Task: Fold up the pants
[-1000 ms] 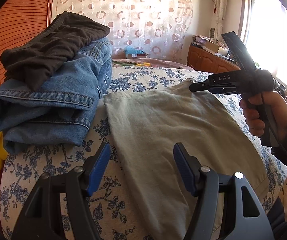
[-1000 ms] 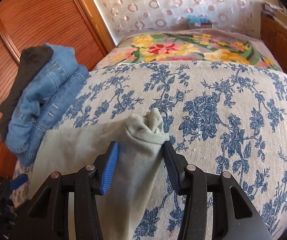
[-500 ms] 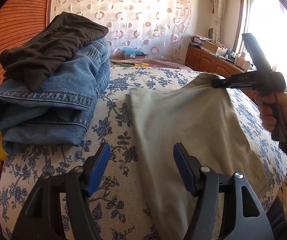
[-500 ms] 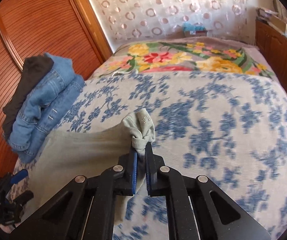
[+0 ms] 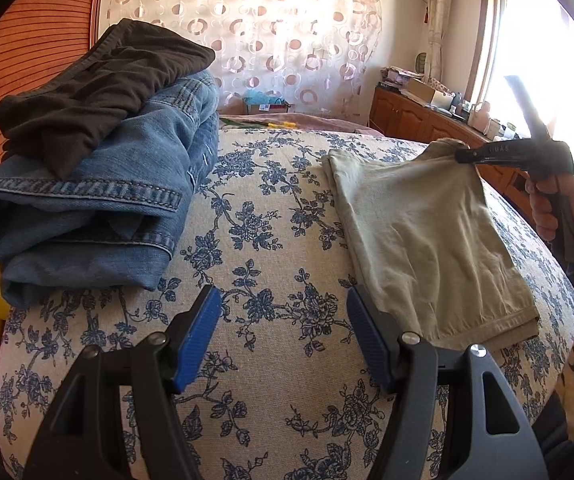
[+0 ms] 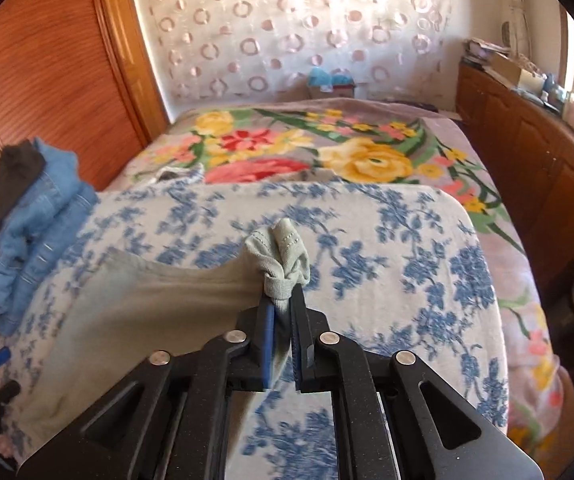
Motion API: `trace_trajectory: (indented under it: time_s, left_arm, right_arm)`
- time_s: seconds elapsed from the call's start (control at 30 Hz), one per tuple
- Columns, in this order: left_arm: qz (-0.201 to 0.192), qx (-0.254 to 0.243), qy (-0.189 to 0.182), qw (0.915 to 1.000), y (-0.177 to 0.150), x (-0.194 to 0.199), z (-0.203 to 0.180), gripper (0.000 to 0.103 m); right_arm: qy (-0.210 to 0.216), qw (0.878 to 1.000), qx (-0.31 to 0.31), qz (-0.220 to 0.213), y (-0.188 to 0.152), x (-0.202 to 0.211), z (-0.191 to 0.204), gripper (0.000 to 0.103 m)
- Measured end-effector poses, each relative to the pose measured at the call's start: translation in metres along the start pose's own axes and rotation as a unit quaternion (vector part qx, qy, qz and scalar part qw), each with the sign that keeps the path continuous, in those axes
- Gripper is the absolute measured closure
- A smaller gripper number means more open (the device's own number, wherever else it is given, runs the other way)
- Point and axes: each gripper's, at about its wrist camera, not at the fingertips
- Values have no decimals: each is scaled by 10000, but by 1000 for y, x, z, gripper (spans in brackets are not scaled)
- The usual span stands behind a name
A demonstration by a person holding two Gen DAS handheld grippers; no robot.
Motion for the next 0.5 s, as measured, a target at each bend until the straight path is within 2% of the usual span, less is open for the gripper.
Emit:
trace_trajectory:
  time_s: [0.03,0.23,0.5]
  left_arm:
    - [-3,-2,4,10000,0,0,0,37]
    - [0,-26,18,10000,0,-2,0,37]
    - [21,-47,30,10000,0,-3,-1,37]
  right_arm:
    - [-10,10000,-3,-2,-2,1,-1,87]
    - [37,9993,341,-125,-30,25,11,77]
    - [542,9954,772,-161,-96,71,36,73]
Point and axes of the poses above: each gripper's, at about its wrist camera, not at the fingertips, and x roughly against the way its jaws point, z to its left, y to its top, and after that the axes turned 7 degrees about -x, right-handed
